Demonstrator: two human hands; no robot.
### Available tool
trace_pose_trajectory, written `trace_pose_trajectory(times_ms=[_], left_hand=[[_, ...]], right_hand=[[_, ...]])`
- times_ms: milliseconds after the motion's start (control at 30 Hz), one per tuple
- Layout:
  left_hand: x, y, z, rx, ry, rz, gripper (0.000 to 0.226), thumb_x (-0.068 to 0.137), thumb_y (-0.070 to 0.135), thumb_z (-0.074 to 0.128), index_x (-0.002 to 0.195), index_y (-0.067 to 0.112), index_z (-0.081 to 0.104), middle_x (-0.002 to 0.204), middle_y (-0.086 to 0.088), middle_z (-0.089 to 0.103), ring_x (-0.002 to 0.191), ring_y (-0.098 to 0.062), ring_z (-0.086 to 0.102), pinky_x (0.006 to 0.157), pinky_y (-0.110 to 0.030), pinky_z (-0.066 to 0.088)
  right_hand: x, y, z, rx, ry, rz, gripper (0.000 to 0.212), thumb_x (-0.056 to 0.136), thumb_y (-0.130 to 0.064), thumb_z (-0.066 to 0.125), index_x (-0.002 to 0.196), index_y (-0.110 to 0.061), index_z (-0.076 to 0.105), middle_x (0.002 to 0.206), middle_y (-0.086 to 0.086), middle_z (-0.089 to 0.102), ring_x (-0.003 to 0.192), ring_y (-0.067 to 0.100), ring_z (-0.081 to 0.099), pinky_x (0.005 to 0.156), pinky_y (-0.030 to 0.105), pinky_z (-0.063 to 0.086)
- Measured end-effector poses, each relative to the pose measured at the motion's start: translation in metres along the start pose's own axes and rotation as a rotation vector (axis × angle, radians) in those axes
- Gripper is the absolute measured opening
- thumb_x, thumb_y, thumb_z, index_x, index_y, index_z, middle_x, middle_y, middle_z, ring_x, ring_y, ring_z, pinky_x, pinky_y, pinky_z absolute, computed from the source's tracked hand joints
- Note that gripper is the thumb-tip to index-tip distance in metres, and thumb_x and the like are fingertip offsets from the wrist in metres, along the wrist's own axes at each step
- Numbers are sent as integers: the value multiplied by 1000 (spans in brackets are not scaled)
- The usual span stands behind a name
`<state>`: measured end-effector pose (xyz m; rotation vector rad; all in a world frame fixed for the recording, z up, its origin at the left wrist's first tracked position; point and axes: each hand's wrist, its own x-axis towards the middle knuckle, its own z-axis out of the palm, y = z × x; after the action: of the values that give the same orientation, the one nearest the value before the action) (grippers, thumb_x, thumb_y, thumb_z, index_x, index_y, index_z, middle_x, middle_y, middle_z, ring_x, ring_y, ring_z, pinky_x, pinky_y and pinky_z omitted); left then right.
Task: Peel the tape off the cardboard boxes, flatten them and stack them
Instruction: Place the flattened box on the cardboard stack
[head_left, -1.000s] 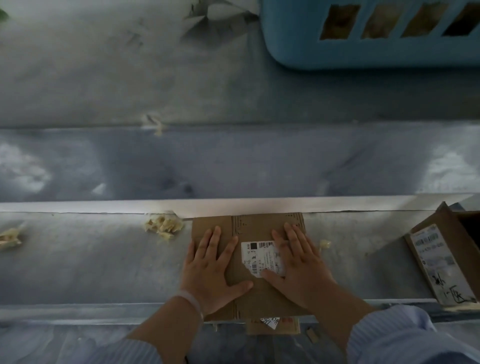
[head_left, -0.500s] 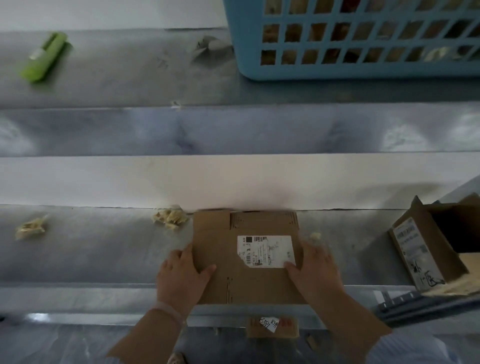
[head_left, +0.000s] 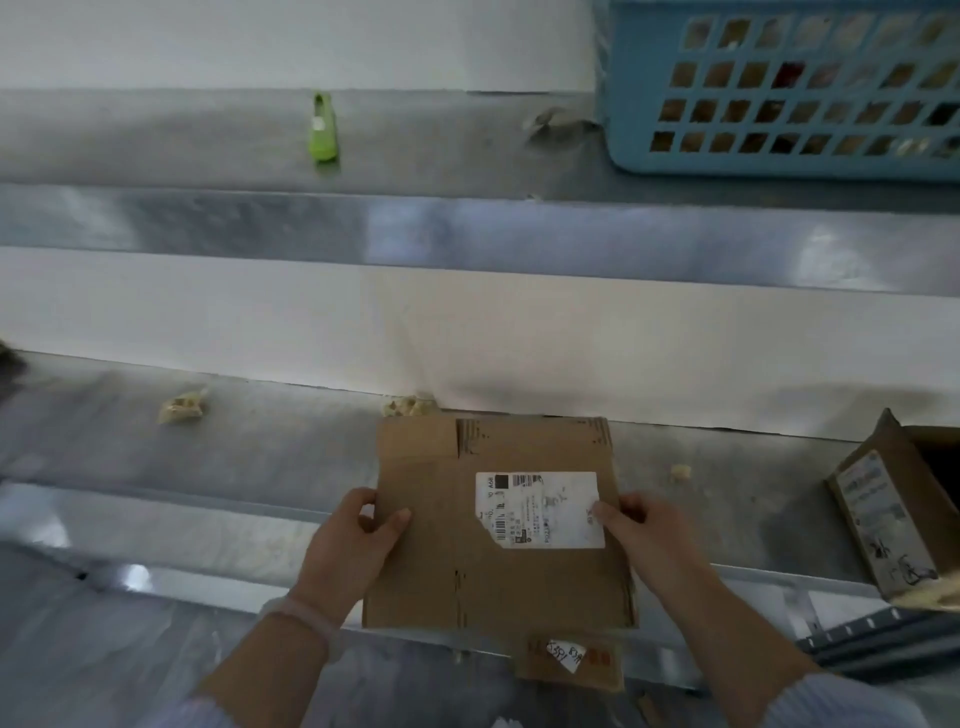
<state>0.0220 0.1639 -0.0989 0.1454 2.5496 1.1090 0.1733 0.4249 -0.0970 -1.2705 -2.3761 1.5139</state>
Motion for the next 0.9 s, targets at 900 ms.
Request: trace_pose_trajectory(times_ms=[900], left_hand=[[-1, -285, -424, 19, 417, -144, 46, 85, 44, 66, 126, 29, 50, 87, 13, 61, 78, -8, 59, 63, -28, 45]], right_hand=[[-138, -291, 411, -152, -260, -404, 17, 90, -38, 65, 91, -21, 60, 87, -6, 65, 80, 10, 60, 63, 28, 42]])
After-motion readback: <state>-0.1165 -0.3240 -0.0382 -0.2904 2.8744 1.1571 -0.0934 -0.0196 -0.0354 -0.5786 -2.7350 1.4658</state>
